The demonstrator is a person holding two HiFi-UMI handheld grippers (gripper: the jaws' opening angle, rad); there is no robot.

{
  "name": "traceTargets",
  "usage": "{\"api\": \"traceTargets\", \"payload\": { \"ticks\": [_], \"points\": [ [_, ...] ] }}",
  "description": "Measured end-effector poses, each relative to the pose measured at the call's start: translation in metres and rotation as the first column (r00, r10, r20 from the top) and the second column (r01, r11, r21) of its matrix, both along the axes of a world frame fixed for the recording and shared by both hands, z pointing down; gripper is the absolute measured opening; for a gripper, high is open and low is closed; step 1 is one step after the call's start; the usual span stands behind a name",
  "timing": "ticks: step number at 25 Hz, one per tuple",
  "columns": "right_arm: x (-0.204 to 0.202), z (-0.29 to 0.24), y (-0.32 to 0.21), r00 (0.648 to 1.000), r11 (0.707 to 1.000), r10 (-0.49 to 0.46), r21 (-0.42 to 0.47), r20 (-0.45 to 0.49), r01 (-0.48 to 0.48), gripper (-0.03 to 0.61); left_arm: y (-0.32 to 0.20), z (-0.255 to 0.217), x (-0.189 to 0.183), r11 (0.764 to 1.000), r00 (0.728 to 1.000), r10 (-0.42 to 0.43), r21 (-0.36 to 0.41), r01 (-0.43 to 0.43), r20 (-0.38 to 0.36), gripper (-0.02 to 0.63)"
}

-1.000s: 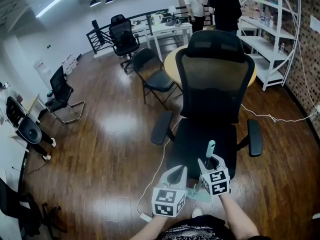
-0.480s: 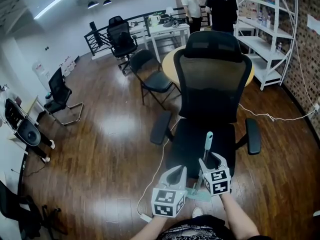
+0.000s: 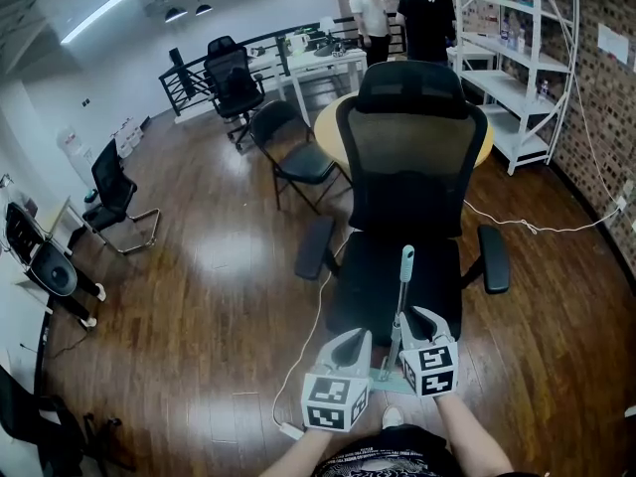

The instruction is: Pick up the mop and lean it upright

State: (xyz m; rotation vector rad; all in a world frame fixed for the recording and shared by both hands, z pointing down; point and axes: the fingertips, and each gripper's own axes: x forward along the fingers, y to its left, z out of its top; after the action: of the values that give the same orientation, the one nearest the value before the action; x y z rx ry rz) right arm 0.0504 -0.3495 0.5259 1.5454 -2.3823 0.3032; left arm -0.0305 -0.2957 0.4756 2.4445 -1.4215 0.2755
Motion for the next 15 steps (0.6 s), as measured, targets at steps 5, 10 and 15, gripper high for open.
{"api": "traceTargets", "payload": {
  "ticks": [5, 10, 15],
  "points": [
    [-0.005, -0.021, 0.032, 0.999, 1.000, -0.004, 0.030, 0.033, 0.003, 0.007, 0.020, 0.000, 0.003, 1.000, 1.000, 0.012, 0.001, -0.012, -0.006, 0.003],
    [-0.014, -0.040, 0.062, 0.998, 0.998, -0.026, 0.051, 0.051, 0.024, 0.000, 0.037, -0.002, 0.003, 1.000, 1.000, 0.018, 0.001, -0.018, -0.018, 0.003],
    [-0.021, -0.047, 0.094, 0.996, 0.997, -0.052, 0.051, 0.069, 0.049, 0.000, 0.058, 0.000, 0.007, 0.999, 0.999, 0.039, 0.004, -0.039, -0.024, 0.003]
  ]
}}
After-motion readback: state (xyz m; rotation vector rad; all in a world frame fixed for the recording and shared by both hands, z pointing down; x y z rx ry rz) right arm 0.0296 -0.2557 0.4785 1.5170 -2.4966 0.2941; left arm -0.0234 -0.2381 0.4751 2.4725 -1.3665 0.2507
